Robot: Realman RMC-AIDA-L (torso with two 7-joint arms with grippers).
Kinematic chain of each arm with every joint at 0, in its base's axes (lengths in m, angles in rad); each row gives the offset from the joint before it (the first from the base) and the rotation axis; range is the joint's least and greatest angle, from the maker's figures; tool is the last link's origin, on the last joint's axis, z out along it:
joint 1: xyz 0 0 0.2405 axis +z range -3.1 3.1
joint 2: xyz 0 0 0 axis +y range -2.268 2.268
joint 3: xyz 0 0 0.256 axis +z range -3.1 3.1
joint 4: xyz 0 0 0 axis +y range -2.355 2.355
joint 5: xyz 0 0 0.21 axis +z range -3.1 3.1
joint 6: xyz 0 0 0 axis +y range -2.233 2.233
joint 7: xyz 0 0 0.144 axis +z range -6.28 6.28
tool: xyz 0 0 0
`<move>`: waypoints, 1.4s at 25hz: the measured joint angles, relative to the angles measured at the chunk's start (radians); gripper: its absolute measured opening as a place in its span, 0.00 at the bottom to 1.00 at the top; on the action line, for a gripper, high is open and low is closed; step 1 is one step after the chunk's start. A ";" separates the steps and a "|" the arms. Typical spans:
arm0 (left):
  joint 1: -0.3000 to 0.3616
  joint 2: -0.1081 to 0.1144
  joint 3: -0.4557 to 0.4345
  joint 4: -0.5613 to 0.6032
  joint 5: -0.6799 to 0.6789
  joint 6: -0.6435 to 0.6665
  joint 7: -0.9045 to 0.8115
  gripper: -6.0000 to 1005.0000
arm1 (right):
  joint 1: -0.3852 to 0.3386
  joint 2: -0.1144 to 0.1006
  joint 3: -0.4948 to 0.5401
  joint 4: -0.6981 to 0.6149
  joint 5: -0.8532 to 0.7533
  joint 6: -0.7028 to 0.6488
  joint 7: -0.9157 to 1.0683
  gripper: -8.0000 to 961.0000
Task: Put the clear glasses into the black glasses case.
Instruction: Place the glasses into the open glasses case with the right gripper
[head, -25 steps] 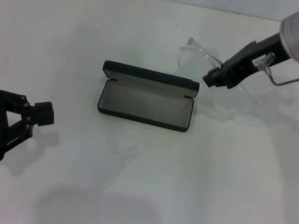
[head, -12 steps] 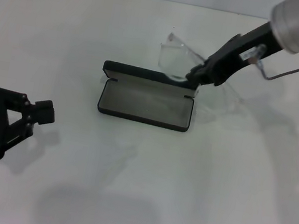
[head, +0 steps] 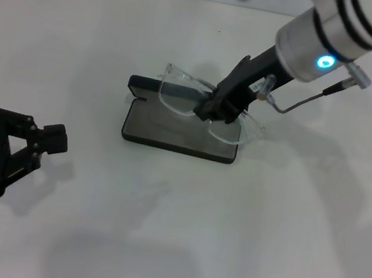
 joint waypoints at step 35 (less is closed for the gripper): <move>-0.002 -0.008 0.000 0.000 0.019 -0.002 0.000 0.08 | -0.023 0.000 -0.221 0.041 0.035 0.203 0.001 0.13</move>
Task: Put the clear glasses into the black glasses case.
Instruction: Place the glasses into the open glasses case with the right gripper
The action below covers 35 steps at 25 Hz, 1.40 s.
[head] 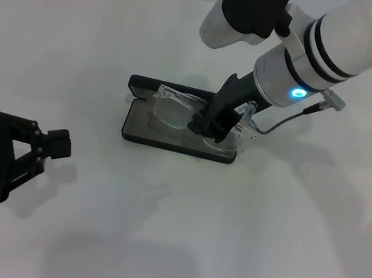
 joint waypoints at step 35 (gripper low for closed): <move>-0.013 0.000 0.000 0.000 0.000 -0.004 0.000 0.08 | 0.010 0.000 -0.072 0.000 -0.003 0.050 -0.003 0.14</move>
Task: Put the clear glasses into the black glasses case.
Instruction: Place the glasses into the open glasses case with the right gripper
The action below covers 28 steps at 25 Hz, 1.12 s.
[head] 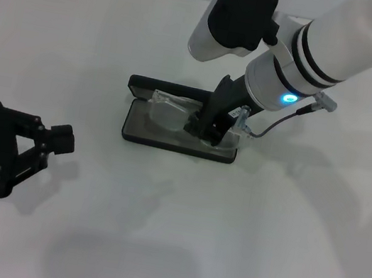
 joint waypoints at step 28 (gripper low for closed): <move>-0.001 0.000 0.000 -0.003 0.000 0.000 0.000 0.07 | -0.003 0.000 0.001 -0.008 0.001 0.000 -0.010 0.15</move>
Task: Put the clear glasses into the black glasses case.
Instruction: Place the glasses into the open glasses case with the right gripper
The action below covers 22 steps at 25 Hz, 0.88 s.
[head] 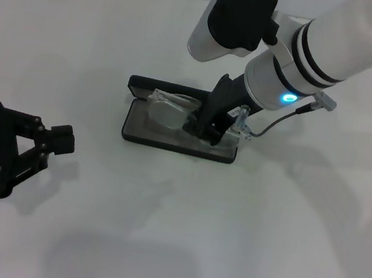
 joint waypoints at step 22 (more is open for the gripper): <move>0.000 0.000 0.000 0.000 0.000 0.000 0.000 0.07 | -0.006 0.000 0.011 -0.005 0.004 0.003 -0.012 0.21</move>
